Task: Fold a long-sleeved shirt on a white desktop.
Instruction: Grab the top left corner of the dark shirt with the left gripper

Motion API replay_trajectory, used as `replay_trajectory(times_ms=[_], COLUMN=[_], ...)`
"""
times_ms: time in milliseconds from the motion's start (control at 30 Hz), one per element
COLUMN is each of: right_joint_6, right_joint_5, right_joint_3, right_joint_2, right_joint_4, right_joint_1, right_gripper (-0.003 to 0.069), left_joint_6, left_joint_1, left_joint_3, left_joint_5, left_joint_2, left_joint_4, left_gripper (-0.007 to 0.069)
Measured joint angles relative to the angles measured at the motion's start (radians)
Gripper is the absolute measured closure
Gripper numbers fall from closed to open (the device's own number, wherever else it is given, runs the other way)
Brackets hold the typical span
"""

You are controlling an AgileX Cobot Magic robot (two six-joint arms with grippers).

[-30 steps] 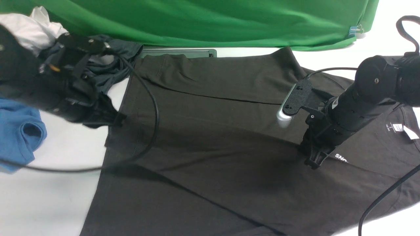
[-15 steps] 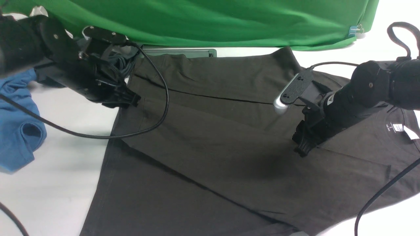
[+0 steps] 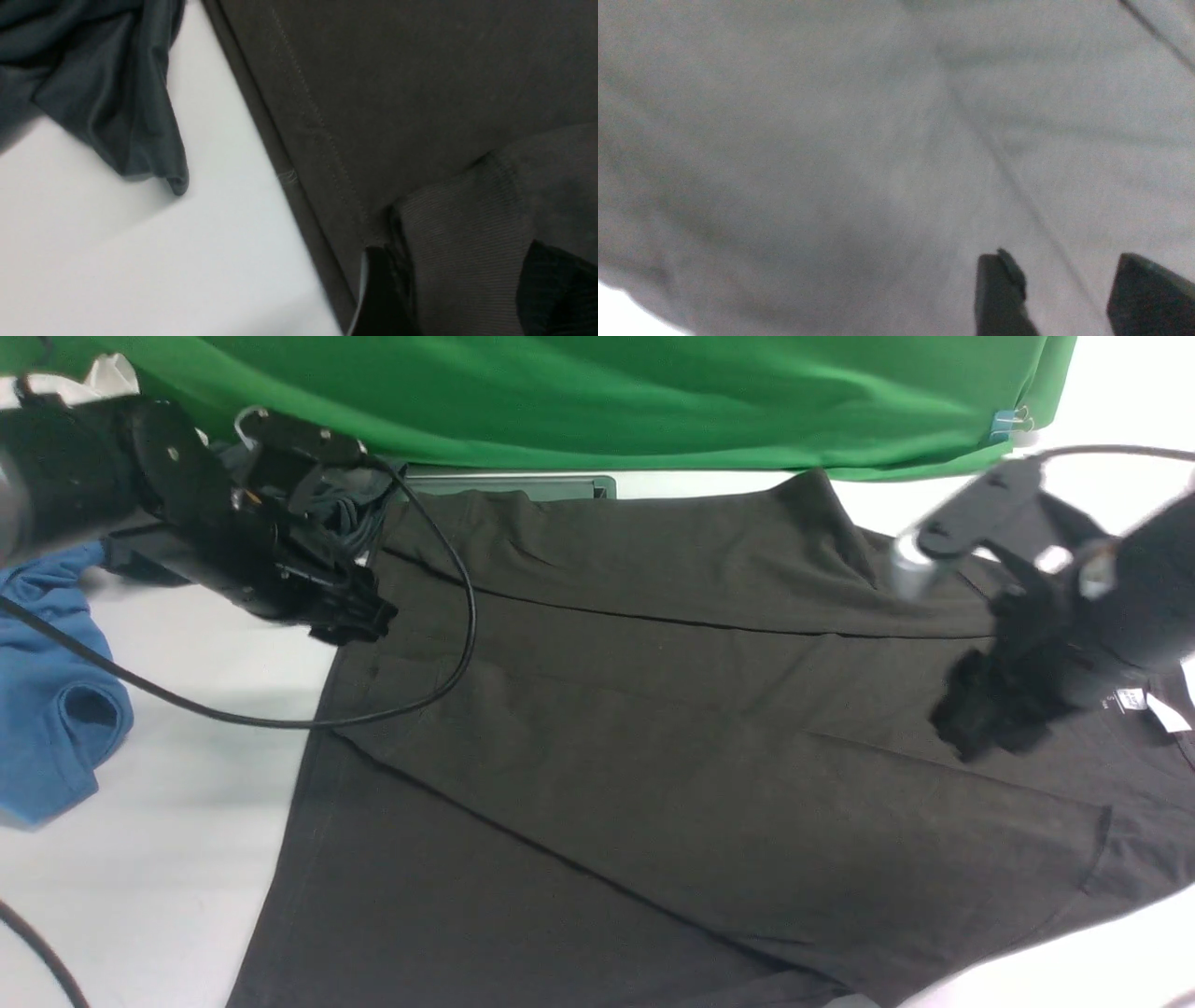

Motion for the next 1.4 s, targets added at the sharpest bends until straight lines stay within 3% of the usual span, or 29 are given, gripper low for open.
replay_trajectory(times_ms=[133,267,367,467,533,567,600,767,900,1100,1400], right_joint_6=[-0.001,-0.013,-0.024,-0.032,-0.042,-0.042,-0.048,-0.052,-0.052,-0.053,-0.053], right_joint_5=[0.033,0.01,-0.047,-0.087,-0.096,-0.097,-0.098,-0.101,-0.109,-0.114,-0.117], right_joint_3=[0.076,0.084,0.084,0.084,0.084,0.084,0.084,0.084,0.085,0.085,0.085], right_joint_2=[-0.193,-0.338,-0.427,-0.481,-0.494,-0.494,-0.493,-0.477,-0.473,-0.473,-0.473], right_joint_4=[0.0,0.002,0.002,0.002,0.002,0.002,0.002,0.002,0.002,0.002,0.002], right_joint_1=[0.064,0.104,0.109,0.11,0.11,0.11,0.11,0.11,0.11,0.11,0.11], right_gripper=[0.0446,0.0481,0.0483,0.0482,0.0482,0.0482,0.0481,0.0476,0.0472,0.0472,0.0463], left_joint_6=[0.172,0.281,0.335,0.464,0.596,0.606,0.662,0.78,0.883,0.904,0.912], left_joint_1=[-0.027,-0.035,-0.035,-0.035,-0.038,-0.038,-0.041,-0.043,-0.043,-0.045,-0.07], left_joint_3=[-0.029,-0.115,-0.209,-0.289,-0.342,-0.346,-0.374,-0.418,-0.42,-0.42,-0.422], left_joint_5=[0.004,0.005,0.004,0.009,0.014,0.012,0.006,-0.034,-0.057,-0.16,-0.33], left_joint_2=[-0.038,0.001,0.088,0.181,0.245,0.255,0.292,0.367,0.413,0.452,0.501], left_joint_4=[-0.017,-0.023,0.012,0.039,0.054,0.055,0.076,0.098,0.102,0.108,0.158], left_gripper=[0.0531,0.0602,0.0601,0.0575,0.052,0.0514,0.0461,0.0291,0.022,0.0231,0.0375])
